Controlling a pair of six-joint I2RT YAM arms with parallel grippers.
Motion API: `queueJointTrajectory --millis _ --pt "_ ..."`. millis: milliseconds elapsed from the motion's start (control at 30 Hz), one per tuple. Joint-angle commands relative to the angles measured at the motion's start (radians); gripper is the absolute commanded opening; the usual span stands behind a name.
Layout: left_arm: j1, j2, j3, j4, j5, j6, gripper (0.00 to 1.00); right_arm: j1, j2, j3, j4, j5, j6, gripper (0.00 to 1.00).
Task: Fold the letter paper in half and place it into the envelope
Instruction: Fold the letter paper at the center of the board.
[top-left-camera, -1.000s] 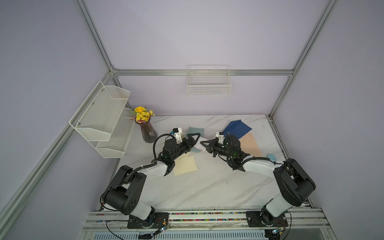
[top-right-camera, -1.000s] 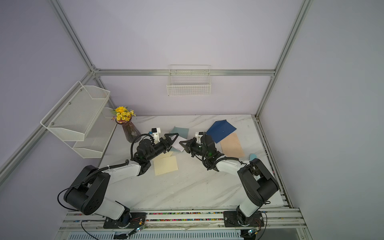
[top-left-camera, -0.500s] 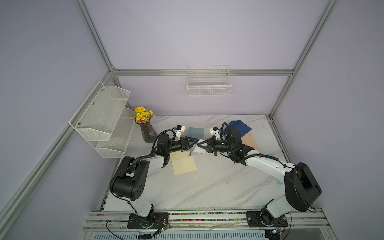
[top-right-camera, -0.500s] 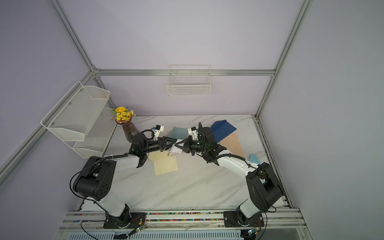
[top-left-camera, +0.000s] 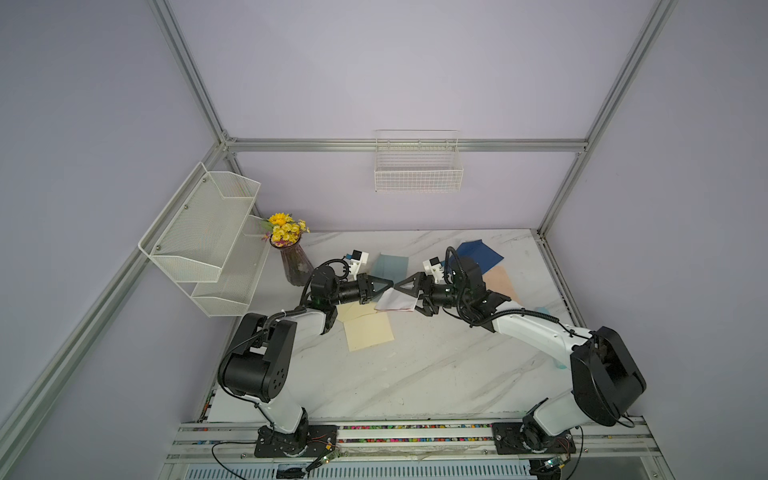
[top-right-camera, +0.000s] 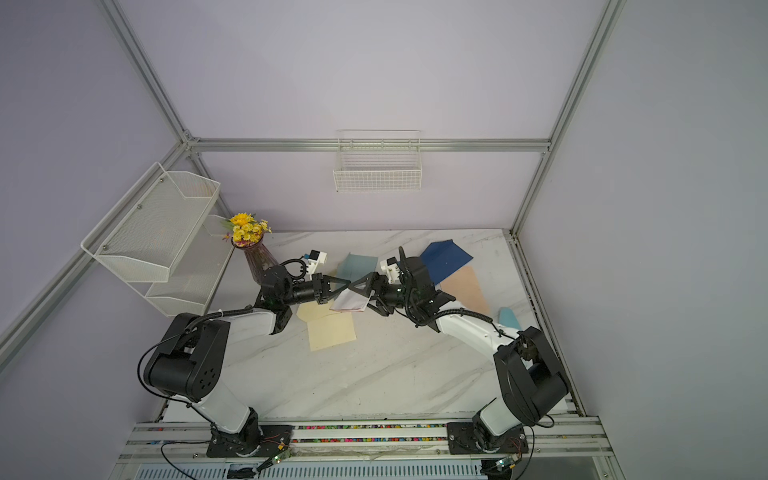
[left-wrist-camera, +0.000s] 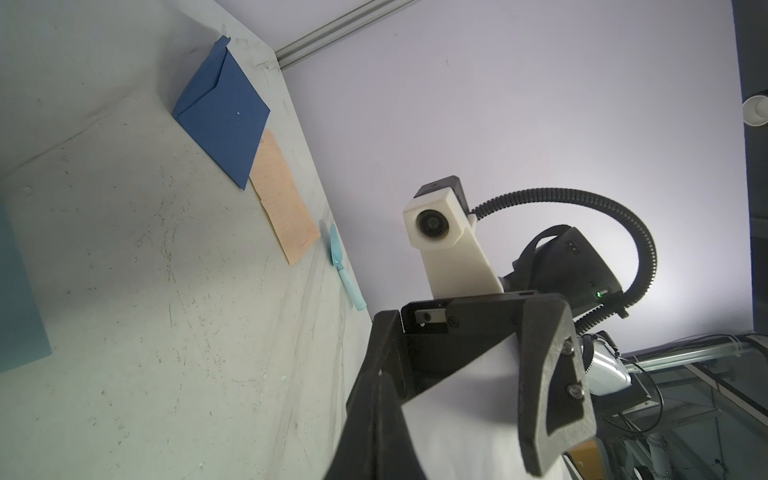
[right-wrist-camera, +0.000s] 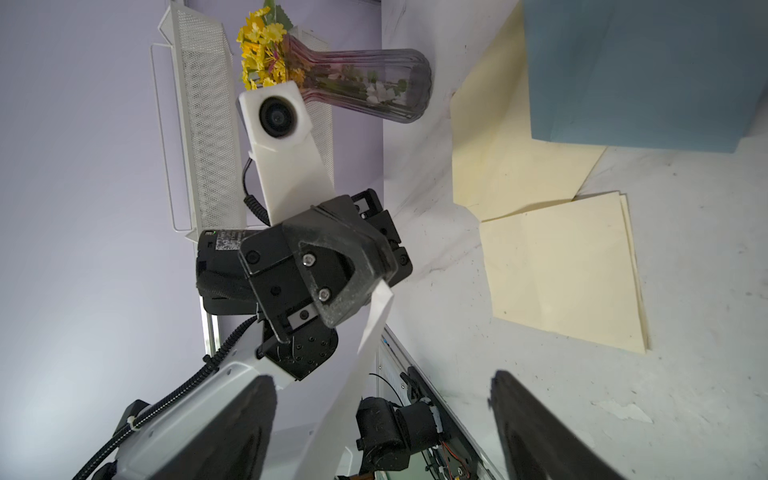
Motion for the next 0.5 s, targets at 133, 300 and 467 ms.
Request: queueJointTrajectory --millis 133,300,467 --pt "-0.009 -0.122 0.022 -0.116 -0.258 0.004 0.0 0.0 -0.055 -0.095 0.15 0.177 0.167 0.9" --pt "-0.043 -0.178 0.044 -0.252 -0.478 0.022 0.0 0.011 -0.037 -0.115 0.262 0.282 0.293 0.92" --pt "-0.104 -0.199 0.078 -0.361 -0.693 0.022 0.0 0.054 0.004 -0.117 0.351 0.394 0.421 0.93"
